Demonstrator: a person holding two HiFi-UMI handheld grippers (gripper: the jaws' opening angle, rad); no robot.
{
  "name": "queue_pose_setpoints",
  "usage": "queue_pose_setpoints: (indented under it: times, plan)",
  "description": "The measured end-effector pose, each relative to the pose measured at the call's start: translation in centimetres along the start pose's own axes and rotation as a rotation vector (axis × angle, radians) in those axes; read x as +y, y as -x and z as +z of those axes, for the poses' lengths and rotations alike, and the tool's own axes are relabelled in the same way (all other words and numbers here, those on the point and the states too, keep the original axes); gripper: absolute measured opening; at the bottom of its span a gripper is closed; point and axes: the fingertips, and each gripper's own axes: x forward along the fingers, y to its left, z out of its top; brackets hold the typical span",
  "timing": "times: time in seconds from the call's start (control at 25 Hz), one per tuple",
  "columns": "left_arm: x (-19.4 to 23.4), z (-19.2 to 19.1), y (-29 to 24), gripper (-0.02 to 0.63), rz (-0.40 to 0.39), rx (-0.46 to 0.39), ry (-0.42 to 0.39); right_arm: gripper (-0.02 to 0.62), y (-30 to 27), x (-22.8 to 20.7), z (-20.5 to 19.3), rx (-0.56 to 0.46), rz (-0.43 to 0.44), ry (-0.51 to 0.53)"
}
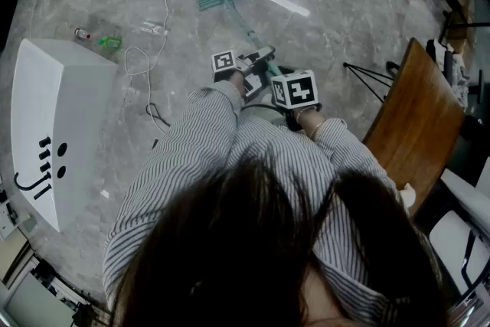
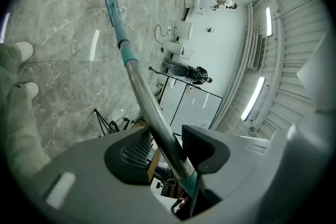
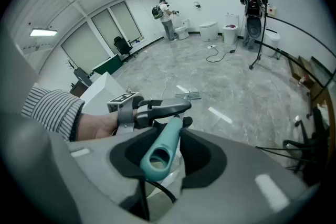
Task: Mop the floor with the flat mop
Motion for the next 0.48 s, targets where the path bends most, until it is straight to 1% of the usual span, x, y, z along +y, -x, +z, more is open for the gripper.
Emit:
queue_pose_setpoints:
  times: [0.12,0.48]
  plan:
    - [-0.12,-0.05,-0.26,0.172,-0.004,0.001,-0.009,0.133,0.1,-0.26,0.06,-0.006,-0.009,0.02]
    - [0.26,-0.47,-0.42,0.172,0.008,0.02,-0.016,0.129,0.04,-0.63,-0.45,-0.001,-0.026,0.032]
